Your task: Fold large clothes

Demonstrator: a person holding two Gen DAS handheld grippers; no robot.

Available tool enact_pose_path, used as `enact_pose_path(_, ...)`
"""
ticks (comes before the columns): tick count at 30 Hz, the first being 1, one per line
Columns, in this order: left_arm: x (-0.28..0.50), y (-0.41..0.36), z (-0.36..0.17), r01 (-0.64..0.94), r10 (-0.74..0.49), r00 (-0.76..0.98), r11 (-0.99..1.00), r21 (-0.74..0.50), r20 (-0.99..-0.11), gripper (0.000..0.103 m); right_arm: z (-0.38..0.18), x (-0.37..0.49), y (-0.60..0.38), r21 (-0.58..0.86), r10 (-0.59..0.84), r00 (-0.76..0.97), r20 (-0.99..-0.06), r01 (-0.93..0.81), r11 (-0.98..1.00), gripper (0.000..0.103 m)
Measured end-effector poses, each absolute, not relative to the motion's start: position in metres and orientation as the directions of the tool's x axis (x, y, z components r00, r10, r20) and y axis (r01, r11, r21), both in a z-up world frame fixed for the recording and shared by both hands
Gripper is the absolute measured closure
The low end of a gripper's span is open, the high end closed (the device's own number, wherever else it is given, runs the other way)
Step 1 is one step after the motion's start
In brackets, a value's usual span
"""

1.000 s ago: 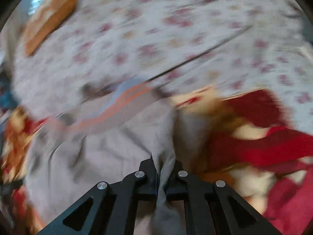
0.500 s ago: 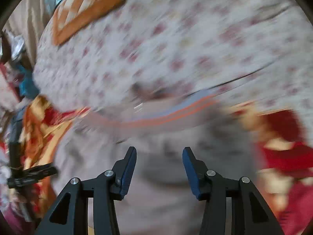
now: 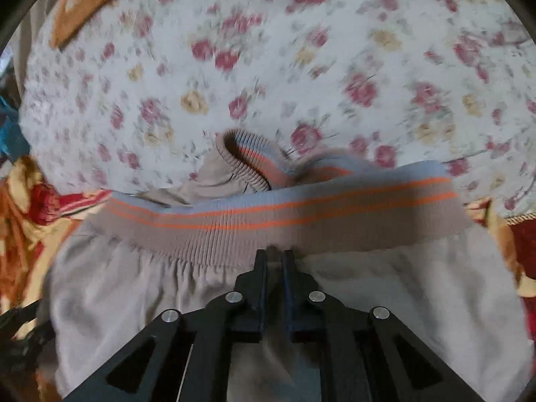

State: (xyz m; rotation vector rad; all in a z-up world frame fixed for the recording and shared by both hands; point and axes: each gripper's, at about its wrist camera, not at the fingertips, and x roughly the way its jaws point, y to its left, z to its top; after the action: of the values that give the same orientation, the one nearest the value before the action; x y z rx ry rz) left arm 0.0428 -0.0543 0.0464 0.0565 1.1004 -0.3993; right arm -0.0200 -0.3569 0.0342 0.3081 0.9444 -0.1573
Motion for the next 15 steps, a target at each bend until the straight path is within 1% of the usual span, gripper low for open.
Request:
enact_pose_path(2,0.036,-0.055,0.054,0.350,-0.289,0.415,0.926,-0.142,-0.862,0.028,0.052,-0.046,-0.364,0.203,0.019,0.597,-0.802,0.243,0.948,0.094)
enact_pose_path(3,0.032,-0.057,0.057,0.353,-0.289,0.423,0.925,-0.137,-0.859,0.028,0.059,-0.061,-0.369,0.184,0.008,0.599,-0.801,0.233,0.955,0.087)
enact_pose_path(4,0.029,-0.060,0.059,0.360,-0.290,0.431,0.924,-0.132,-0.855,0.028,0.065,-0.075,-0.369,0.155,-0.011,0.596,-0.803,0.226,0.962,0.068)
enact_pose_path(6,0.025,-0.067,0.059,0.369,-0.282,0.435,0.922,-0.117,-0.855,0.028,0.068,-0.107,-0.374,0.106,-0.048,0.586,-0.809,0.226,0.968,0.048)
enact_pose_path(9,0.022,-0.078,0.052,0.379,-0.252,0.440,0.922,-0.077,-0.862,0.027,0.057,-0.137,-0.387,0.028,-0.117,0.550,-0.827,0.248,0.968,0.048)
enact_pose_path(12,0.024,-0.087,0.038,0.386,-0.217,0.453,0.922,-0.029,-0.865,0.027,0.036,-0.140,-0.402,-0.104,-0.255,0.481,-0.839,0.318,0.942,0.051)
enact_pose_path(13,0.024,-0.088,0.036,0.384,-0.210,0.451,0.923,-0.024,-0.868,0.026,0.026,-0.140,-0.412,-0.121,-0.279,0.461,-0.842,0.343,0.932,0.051)
enact_pose_path(15,0.027,-0.087,0.033,0.367,-0.211,0.451,0.930,-0.035,-0.868,0.026,0.020,-0.141,-0.432,-0.045,-0.230,0.457,-0.859,0.381,0.923,0.051)
